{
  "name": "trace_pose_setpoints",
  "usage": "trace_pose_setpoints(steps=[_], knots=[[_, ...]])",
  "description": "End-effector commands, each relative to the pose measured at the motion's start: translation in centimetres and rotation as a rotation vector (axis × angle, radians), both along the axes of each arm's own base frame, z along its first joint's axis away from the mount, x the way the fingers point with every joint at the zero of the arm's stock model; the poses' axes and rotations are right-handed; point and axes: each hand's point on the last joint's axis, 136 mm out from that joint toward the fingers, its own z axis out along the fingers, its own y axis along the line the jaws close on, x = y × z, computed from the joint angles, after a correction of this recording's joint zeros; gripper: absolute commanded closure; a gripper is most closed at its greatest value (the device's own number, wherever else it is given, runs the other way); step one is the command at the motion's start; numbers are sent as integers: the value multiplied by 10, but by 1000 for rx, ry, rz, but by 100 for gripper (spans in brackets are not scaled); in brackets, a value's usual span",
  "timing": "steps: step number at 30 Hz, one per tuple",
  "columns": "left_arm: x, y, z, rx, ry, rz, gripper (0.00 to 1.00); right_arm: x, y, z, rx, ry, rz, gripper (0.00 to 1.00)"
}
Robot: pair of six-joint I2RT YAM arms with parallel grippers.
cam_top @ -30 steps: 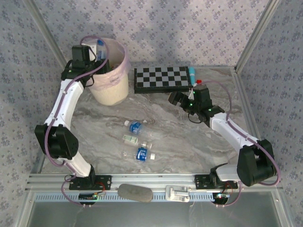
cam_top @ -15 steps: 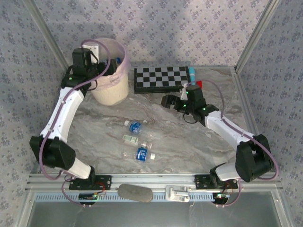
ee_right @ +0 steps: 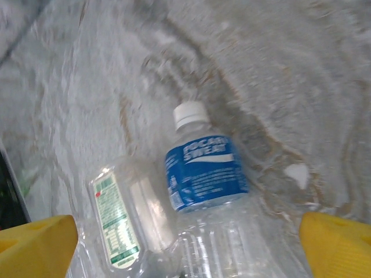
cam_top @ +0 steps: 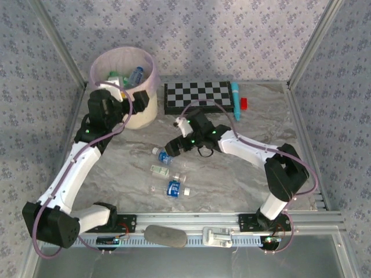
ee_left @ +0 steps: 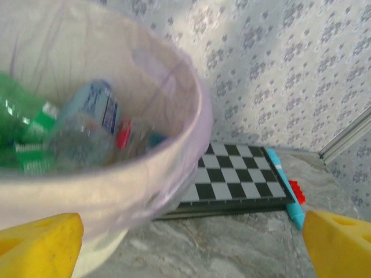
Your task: Put the plastic bottles in the bin
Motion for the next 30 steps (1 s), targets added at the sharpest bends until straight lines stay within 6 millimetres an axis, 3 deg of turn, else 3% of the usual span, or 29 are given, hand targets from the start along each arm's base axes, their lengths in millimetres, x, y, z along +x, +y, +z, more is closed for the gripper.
trace_pose_setpoints(steps=[1, 8, 18, 30], knots=[[-12, 9, 9, -57, -30, 35, 3, -23, 3, -18, -114, -13, 148, 0], [-23, 14, -28, -60, 62, 55, 1, -27, -4, -49, -276, -15, 191, 7], [-12, 3, -34, -115, 74, 28, 1, -18, -10, -76, -445, -67, 223, 16], [-13, 4, -42, -113, 96, 33, 1, -19, -17, -104, -577, -51, 253, 34]])
